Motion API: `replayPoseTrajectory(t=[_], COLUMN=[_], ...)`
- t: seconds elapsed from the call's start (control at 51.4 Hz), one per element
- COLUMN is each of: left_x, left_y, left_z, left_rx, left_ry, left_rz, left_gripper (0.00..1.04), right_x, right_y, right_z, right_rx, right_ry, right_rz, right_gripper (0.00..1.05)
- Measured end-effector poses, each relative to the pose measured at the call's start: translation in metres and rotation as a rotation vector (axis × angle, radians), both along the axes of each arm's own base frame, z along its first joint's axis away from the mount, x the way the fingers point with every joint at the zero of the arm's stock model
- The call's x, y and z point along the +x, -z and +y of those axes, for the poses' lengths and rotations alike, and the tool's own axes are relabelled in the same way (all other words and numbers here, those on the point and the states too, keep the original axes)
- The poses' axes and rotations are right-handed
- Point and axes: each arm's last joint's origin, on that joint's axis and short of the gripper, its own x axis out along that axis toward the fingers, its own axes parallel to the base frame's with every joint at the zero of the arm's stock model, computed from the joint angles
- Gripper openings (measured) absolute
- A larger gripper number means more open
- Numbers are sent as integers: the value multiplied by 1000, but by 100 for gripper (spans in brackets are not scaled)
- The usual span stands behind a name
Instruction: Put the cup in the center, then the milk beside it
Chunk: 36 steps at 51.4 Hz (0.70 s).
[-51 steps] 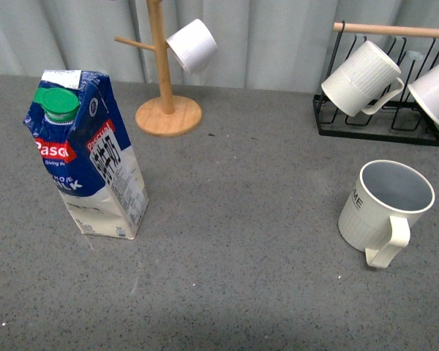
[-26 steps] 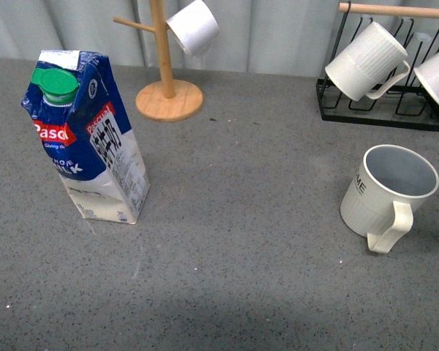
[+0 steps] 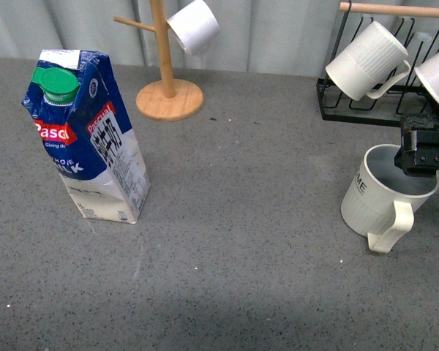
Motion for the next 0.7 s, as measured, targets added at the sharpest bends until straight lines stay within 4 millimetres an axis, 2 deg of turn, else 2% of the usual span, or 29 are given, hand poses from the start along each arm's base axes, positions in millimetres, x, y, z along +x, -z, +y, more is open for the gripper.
replayPoseTrajectory(t=[0.136, 0.214, 0.369, 0.447, 0.525, 0.7], left_x=[0, 0, 0, 0, 0, 0], left_y=[0, 0, 0, 0, 0, 0], left_z=[0, 0, 0, 0, 0, 0], left_rx=[0, 0, 0, 0, 0, 0], left_ry=[0, 0, 0, 0, 0, 0], left_rz=[0, 0, 0, 0, 0, 0], left_gripper=[98, 98, 98, 98, 98, 98], right_x=[2, 1, 3, 4, 5, 9], right_y=[7, 9, 11, 11, 12, 9], right_z=[3, 3, 3, 3, 3, 5], right_rx=[3, 6, 6, 7, 8, 22], right_ry=[11, 17, 26, 27, 34, 39], right_rz=[47, 57, 69, 69, 73, 77], right_gripper=[95, 87, 60, 51, 33, 2])
